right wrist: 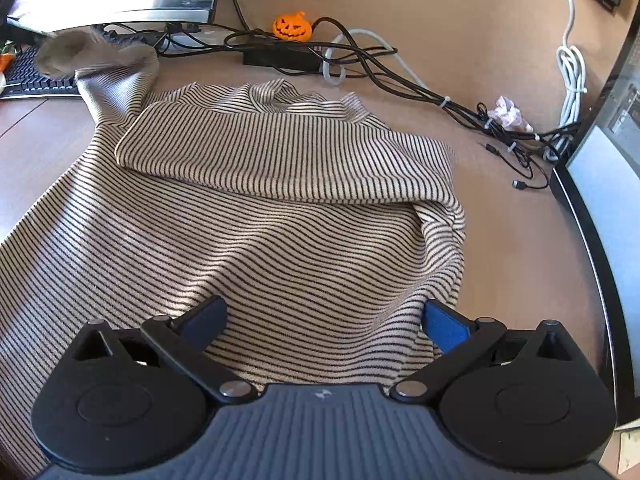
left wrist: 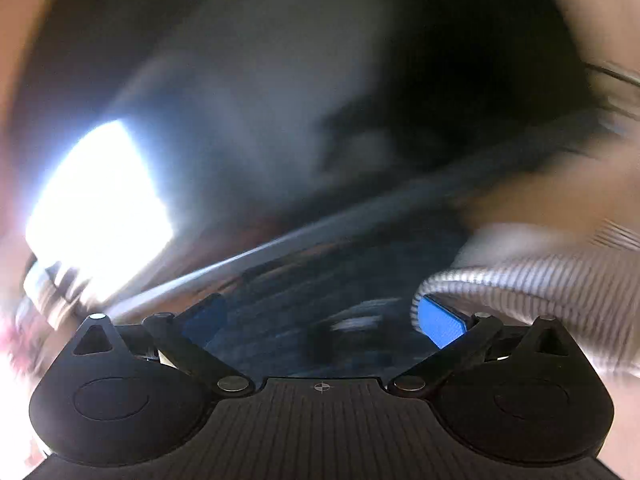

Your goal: Fold clothes

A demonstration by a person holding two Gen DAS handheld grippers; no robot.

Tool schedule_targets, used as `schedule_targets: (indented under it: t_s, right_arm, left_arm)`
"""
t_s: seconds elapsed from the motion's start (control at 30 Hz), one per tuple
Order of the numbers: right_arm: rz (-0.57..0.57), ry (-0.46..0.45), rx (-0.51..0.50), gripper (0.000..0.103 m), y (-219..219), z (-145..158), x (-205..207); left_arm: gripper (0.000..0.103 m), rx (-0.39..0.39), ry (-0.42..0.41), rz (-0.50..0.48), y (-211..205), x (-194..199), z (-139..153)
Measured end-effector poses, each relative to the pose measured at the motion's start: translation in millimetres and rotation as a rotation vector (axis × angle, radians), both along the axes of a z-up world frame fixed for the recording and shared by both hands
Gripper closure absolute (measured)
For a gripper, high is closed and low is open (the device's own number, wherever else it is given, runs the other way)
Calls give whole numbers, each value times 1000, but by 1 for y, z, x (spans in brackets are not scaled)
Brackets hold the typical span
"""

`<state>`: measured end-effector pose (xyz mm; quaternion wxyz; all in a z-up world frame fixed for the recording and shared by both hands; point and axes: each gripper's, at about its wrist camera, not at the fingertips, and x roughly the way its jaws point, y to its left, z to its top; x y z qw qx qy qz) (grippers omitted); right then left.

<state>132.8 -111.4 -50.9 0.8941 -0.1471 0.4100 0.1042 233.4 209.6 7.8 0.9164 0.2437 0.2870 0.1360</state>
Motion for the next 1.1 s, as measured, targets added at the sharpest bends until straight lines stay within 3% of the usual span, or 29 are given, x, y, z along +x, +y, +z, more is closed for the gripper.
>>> schedule_targets:
  t_s: [0.23, 0.27, 0.43, 0.5, 0.57, 0.67, 0.7, 0.8, 0.93, 1.0, 1.1]
  right_arm:
    - [54, -9, -42, 0, 5, 1, 3]
    - [59, -3, -43, 0, 5, 1, 4]
    - [69, -5, -53, 0, 6, 1, 4]
    - [62, -10, -51, 0, 5, 1, 4]
    - [59, -15, -50, 0, 5, 1, 3]
    - [59, -18, -50, 0, 5, 1, 2]
    - [59, -18, -50, 0, 5, 1, 2]
    - [66, -15, -58, 0, 6, 2, 2]
    - [138, -17, -78, 0, 14, 14, 2]
    - [187, -86, -45, 0, 20, 28, -2]
    - [276, -160, -82, 0, 46, 35, 0]
  left_arm:
    - [0, -216, -115, 300, 84, -10, 39]
    - [0, -230, -100, 254, 77, -14, 39]
    - [0, -255, 38, -156, 5, -41, 30]
    - [0, -171, 111, -314, -31, -51, 13]
    - [0, -35, 181, -426, -61, -59, -10]
    - [0, 148, 230, -478, -79, -71, -38]
    - [0, 213, 219, -457, -78, -70, -44]
    - [0, 263, 127, -255, -59, -53, -38]
    - [0, 140, -14, 118, 11, -33, 2]
    - [0, 78, -62, 283, 50, -29, 19]
    - [0, -109, -26, 358, 94, -34, 29]
